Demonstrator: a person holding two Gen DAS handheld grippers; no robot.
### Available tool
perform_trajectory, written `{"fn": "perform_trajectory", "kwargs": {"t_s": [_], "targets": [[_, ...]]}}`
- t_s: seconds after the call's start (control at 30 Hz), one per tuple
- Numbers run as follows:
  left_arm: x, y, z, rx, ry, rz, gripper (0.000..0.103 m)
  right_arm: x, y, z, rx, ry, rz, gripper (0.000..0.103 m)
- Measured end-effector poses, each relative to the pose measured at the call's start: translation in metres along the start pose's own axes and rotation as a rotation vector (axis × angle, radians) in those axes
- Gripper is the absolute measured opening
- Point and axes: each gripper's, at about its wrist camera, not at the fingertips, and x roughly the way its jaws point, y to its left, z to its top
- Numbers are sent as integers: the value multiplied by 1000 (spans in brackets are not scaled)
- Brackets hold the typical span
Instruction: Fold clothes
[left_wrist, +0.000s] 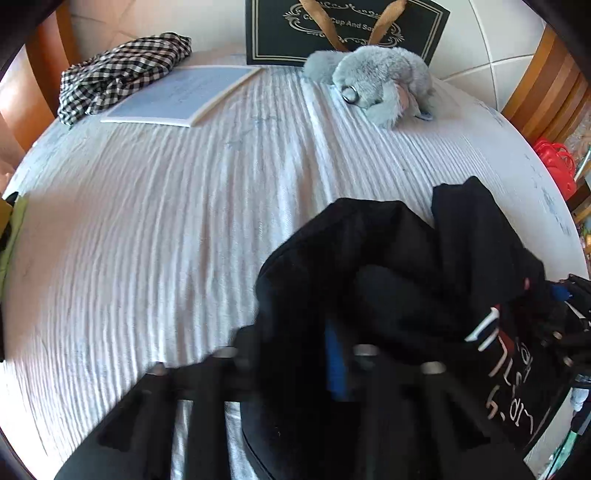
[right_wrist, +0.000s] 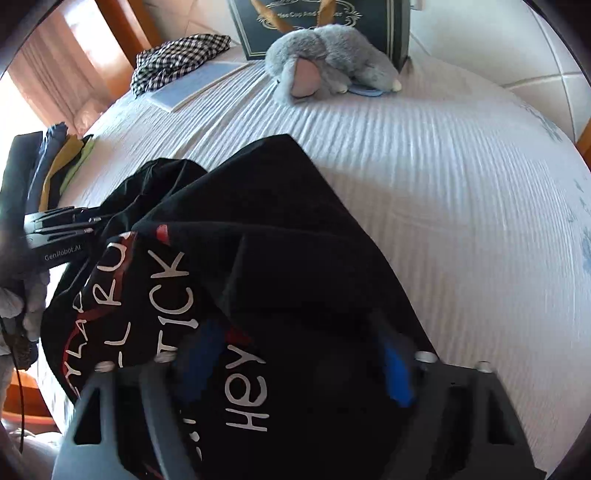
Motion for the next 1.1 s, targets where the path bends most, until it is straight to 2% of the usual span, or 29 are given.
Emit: {"fn": "perform_trajectory", "kwargs": {"t_s": [0.03, 0.1, 0.13, 0.2, 0.33, 0.4, 0.5, 0.53, 0.6, 0.7, 0.77, 0.83, 0.87, 0.9, 0.93, 0.97, 1.03, 1.07, 1.1], "targets": [[0, -4, 0, 7, 7, -4, 3, 3, 3, 0, -1, 4, -16, 33], [-7, -13, 4, 37, -13, 9, 2, -2, 2, 0, 15, -25, -31, 20], [-16, -15, 7, 37, -32, 12, 2, -12, -3, 0, 41, -64, -48, 9], [-45, -13, 16, 19, -106, 10, 2, -34, -12, 0, 92, -144, -82, 5], [-124, -4, 30, -27, -288, -38, 2, -113, -31, -41, 197, -301, -197, 3], [-150, -8, 32, -11, -312, -80, 2, -152, -41, -62, 249, -379, -254, 3], [-155, -22, 18, 26, -282, -90, 3, -211, -56, -93, 328, -494, -339, 2], [-155, -27, 11, 41, -269, -93, 3, -214, -63, -108, 365, -470, -332, 3], [-132, -35, -5, 58, -183, -108, 3, -211, -74, -141, 434, -404, -290, 3], [-88, -38, -42, 67, -23, -98, 3, -188, -83, -177, 490, -301, -242, 5], [-67, -36, -62, 63, 53, -90, 3, -182, -88, -190, 529, -287, -206, 6], [-53, -31, -77, 50, 98, -80, 3, -178, -91, -186, 525, -286, -185, 9], [-47, -29, -85, 43, 120, -75, 4, -175, -90, -180, 512, -284, -176, 17], [-50, -27, -83, 33, 108, -83, 6, -173, -90, -174, 498, -281, -167, 23], [-54, -25, -81, 23, 95, -91, 6, -170, -89, -167, 484, -279, -158, 40], [-61, -25, -76, 21, 70, -93, 11, -166, -88, -155, 460, -280, -151, 57], [-75, -24, -65, 18, 21, -98, 28, -159, -87, -132, 414, -281, -136, 68], [-79, -25, -59, 19, -6, -100, 47, -155, -88, -120, 395, -285, -131, 70], [-83, -26, -52, 21, -33, -102, 58, -151, -89, -107, 376, -289, -131, 72]]}}
